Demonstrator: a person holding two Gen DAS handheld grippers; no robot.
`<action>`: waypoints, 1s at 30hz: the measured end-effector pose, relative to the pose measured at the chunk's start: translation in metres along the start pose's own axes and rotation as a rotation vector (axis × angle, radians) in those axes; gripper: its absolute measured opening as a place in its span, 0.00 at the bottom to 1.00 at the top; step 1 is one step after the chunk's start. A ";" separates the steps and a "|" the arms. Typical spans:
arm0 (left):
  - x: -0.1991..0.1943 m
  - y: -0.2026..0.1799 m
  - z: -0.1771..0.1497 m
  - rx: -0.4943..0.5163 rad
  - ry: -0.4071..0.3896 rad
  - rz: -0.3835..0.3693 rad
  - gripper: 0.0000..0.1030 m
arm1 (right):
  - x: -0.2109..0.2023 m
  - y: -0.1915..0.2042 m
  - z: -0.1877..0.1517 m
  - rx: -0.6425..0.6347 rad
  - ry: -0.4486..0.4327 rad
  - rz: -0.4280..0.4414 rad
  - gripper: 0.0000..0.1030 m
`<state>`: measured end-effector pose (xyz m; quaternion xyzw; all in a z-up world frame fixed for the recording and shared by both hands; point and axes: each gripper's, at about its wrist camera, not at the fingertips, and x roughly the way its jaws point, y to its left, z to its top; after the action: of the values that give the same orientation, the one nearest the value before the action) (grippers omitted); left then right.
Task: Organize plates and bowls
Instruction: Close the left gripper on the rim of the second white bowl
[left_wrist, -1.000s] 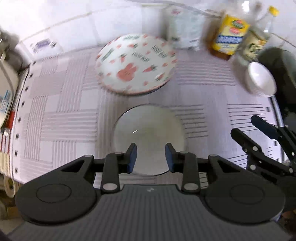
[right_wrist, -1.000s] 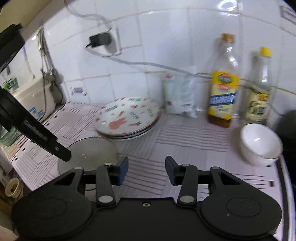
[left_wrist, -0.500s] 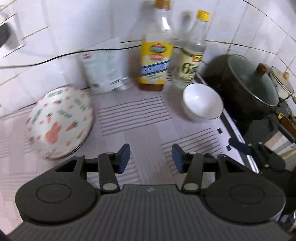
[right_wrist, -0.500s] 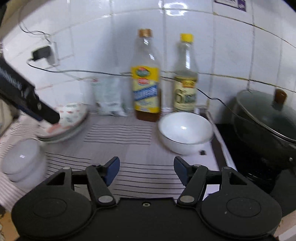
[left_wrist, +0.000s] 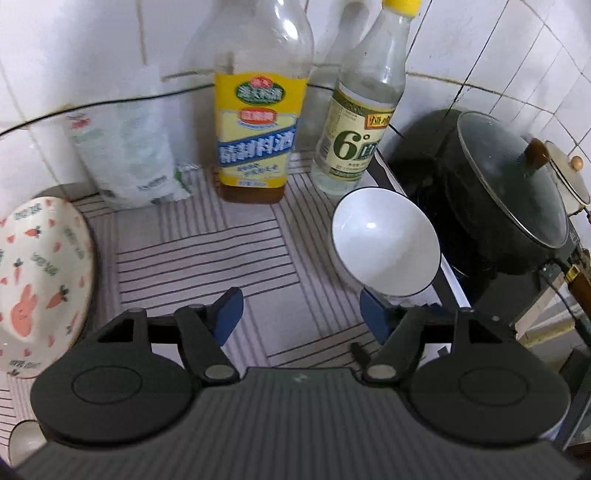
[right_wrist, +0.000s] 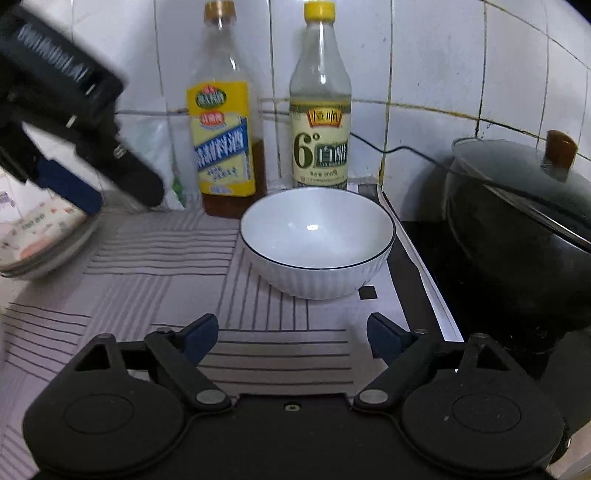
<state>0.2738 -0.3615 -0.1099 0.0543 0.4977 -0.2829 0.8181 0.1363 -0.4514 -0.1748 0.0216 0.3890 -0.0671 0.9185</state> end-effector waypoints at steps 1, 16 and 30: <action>0.004 -0.001 0.003 -0.005 0.003 -0.018 0.67 | 0.006 0.002 0.002 -0.006 0.021 -0.011 0.88; 0.078 -0.011 0.023 0.008 0.057 -0.031 0.53 | 0.039 -0.008 0.010 0.060 -0.037 -0.019 0.89; 0.097 -0.028 0.024 0.096 0.047 -0.017 0.15 | 0.055 -0.008 0.016 0.060 -0.062 -0.038 0.92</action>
<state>0.3114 -0.4334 -0.1750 0.0960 0.5032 -0.3120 0.8001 0.1844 -0.4670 -0.2031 0.0399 0.3587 -0.0967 0.9276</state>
